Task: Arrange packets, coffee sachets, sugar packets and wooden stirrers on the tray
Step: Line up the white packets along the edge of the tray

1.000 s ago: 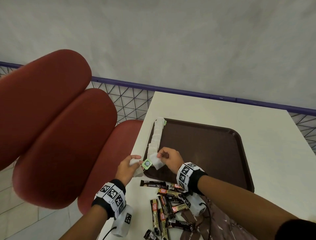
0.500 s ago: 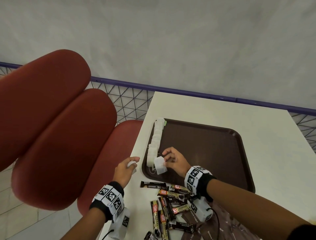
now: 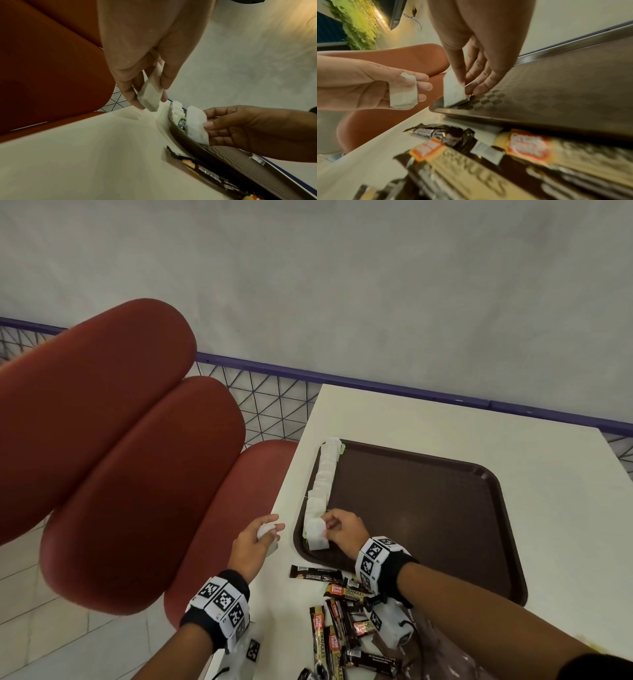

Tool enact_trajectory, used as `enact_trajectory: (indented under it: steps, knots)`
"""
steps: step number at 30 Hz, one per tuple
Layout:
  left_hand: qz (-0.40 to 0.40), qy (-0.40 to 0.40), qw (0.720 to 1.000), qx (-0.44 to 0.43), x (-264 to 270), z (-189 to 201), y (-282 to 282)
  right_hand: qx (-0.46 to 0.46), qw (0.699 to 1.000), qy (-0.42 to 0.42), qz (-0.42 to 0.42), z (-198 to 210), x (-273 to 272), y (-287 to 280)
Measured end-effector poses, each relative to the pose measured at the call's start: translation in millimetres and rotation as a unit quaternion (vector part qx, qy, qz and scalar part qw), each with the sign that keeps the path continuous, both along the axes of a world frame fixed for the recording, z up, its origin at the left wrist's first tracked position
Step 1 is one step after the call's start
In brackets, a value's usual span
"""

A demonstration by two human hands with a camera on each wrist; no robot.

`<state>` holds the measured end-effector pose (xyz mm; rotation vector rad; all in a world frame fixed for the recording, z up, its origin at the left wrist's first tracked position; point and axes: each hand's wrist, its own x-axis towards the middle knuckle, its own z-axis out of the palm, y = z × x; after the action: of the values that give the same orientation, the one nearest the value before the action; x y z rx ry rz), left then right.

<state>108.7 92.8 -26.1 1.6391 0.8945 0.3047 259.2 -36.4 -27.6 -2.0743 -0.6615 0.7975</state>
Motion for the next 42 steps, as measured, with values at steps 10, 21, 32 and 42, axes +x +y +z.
enact_trajectory:
  steps: [10,21,32,42]
  knots:
    - [0.027,0.017,0.999,-0.019,-2,-11,5,-0.009,0.997,-0.024,-0.071,-7,-4,22]
    - [-0.042,0.028,0.995,0.08,6,3,3,0.043,0.997,-0.039,-0.056,-3,-8,15]
    - [-0.059,0.017,0.998,0.014,29,12,-15,0.104,0.992,0.019,0.063,19,-19,5]
    - [-0.016,0.006,1.0,-0.003,24,6,-10,0.029,0.999,0.0,-0.038,4,-11,-5]
